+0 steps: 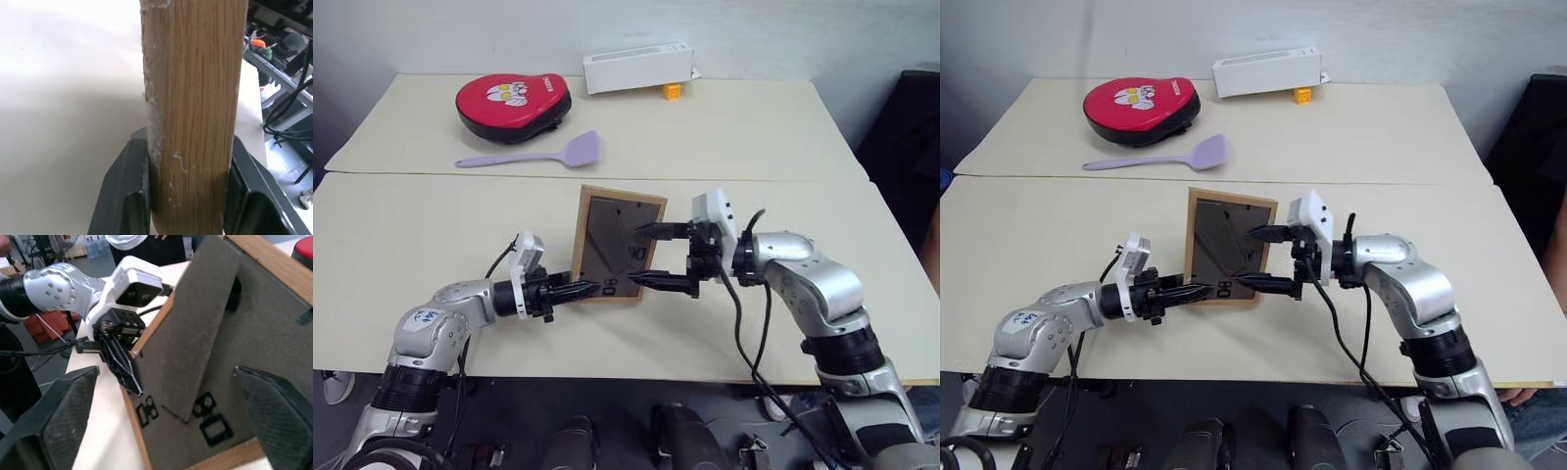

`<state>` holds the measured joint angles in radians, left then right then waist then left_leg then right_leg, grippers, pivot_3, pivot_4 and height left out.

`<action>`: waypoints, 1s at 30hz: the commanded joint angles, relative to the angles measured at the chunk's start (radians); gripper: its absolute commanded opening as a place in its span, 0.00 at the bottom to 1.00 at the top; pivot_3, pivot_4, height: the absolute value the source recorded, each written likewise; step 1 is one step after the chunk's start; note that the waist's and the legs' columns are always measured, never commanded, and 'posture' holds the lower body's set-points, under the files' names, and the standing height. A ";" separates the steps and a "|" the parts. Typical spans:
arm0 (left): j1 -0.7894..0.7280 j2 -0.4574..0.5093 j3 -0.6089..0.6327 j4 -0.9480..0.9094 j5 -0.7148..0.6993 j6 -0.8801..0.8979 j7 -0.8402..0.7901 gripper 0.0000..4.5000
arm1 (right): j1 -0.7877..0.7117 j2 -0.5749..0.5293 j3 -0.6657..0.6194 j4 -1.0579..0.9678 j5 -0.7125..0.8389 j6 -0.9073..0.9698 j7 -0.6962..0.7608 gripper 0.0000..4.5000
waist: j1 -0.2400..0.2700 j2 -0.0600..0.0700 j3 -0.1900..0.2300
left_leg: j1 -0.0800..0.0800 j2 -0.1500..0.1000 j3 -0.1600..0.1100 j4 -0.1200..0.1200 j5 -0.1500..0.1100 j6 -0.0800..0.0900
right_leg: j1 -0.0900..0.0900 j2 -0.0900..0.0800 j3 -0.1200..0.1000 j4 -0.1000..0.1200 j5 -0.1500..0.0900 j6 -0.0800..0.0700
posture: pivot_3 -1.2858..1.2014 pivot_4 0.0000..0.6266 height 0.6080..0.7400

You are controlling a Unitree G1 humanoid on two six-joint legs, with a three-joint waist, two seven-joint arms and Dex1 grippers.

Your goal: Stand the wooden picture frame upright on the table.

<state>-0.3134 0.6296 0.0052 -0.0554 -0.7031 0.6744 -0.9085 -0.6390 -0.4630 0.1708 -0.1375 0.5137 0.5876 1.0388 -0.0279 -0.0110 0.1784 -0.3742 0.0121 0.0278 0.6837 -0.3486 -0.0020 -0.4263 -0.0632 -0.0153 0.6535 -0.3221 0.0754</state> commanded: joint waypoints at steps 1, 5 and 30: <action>0.012 -0.005 -0.008 -0.047 0.013 -0.014 -0.034 0.28 | -0.031 0.046 0.014 0.006 0.010 -0.013 0.004 1.00 | -0.001 0.000 0.000 | 0.001 0.000 0.000 0.000 0.000 0.000 | 0.000 0.000 0.000 0.000 0.000 0.000 | 0.52 0.24 1.00; 0.013 -0.013 -0.005 -0.048 0.020 -0.012 -0.029 0.28 | -0.032 0.077 0.029 -0.011 0.016 -0.018 0.022 1.00 | 0.000 0.000 0.000 | 0.002 0.000 0.000 -0.001 0.001 -0.001 | 0.000 0.000 0.000 0.000 0.000 0.000 | 0.52 0.24 1.00; -0.215 0.004 0.246 0.122 -0.422 0.930 0.194 0.28 | 0.100 -0.016 -0.172 0.074 -0.111 -0.625 0.097 1.00 | 0.001 0.000 0.000 | 0.001 0.000 0.000 -0.001 0.001 -0.001 | 0.000 0.001 0.000 0.004 0.000 0.000 | 0.52 0.24 1.00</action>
<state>-0.5028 0.6233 0.2009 0.0461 -1.0585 1.5250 -0.7301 -0.5345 -0.4639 0.0543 -0.0724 0.4151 0.0593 1.1388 -0.0264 -0.0115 0.1785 -0.3729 0.0114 0.0277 0.6831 -0.3477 -0.0030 -0.4265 -0.0621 -0.0148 0.6577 -0.3223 0.0751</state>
